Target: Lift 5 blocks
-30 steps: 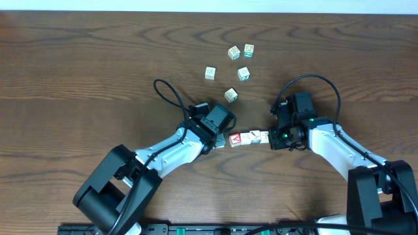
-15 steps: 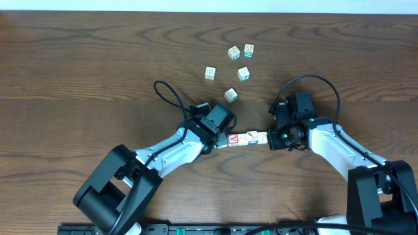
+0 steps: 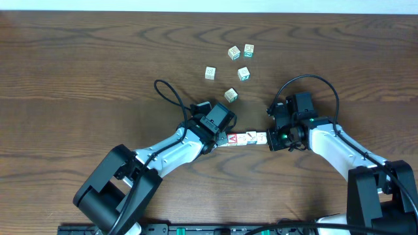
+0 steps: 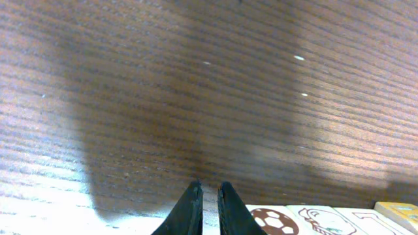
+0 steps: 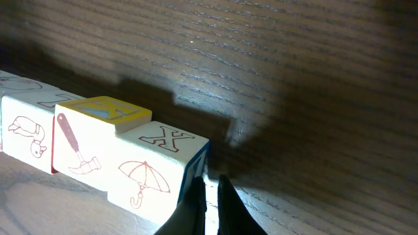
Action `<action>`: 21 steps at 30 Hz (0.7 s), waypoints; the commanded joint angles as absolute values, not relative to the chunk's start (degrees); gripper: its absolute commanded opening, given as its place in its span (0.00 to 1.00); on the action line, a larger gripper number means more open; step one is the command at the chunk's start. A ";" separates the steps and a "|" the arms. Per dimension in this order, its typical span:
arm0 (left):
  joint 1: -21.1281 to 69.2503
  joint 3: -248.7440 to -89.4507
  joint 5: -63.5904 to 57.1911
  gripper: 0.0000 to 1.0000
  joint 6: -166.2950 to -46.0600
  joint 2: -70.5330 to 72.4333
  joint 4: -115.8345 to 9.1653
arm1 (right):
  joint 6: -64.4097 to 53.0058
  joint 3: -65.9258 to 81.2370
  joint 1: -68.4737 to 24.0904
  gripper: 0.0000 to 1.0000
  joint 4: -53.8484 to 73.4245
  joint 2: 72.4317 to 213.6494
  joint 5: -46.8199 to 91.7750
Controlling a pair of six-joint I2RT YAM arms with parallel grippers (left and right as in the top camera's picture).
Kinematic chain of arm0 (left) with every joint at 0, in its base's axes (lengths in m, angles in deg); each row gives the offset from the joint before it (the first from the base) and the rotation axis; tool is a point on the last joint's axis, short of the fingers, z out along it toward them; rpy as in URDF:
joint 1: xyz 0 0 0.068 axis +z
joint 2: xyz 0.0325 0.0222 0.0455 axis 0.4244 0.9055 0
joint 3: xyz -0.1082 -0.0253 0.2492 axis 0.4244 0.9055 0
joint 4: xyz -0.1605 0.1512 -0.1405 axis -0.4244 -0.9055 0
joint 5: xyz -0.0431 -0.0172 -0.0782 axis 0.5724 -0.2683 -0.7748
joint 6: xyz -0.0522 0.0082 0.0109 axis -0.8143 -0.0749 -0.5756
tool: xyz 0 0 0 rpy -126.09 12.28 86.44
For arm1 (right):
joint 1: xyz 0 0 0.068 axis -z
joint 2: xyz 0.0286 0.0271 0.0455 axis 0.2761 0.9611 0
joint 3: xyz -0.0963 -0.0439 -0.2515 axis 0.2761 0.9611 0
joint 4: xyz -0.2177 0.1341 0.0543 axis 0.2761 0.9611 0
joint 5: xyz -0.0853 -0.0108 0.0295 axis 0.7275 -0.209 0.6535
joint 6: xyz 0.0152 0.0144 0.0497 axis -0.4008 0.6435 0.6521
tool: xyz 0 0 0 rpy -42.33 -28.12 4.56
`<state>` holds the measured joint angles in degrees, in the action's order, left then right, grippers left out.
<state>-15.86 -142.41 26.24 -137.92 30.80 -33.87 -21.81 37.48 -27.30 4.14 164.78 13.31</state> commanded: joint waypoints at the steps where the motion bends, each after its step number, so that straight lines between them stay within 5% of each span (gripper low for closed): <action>1: -15.84 -142.04 25.19 0.12 -135.76 31.54 -33.35 | -22.97 37.96 -28.15 0.06 3.94 164.91 10.60; 21: -15.84 -142.04 25.21 0.08 -135.13 31.54 -33.59 | -23.34 38.11 -28.85 0.05 4.88 165.15 16.94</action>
<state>-15.86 -142.39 25.74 -135.89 30.80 -33.50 -21.88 37.79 -27.32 4.82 164.78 16.08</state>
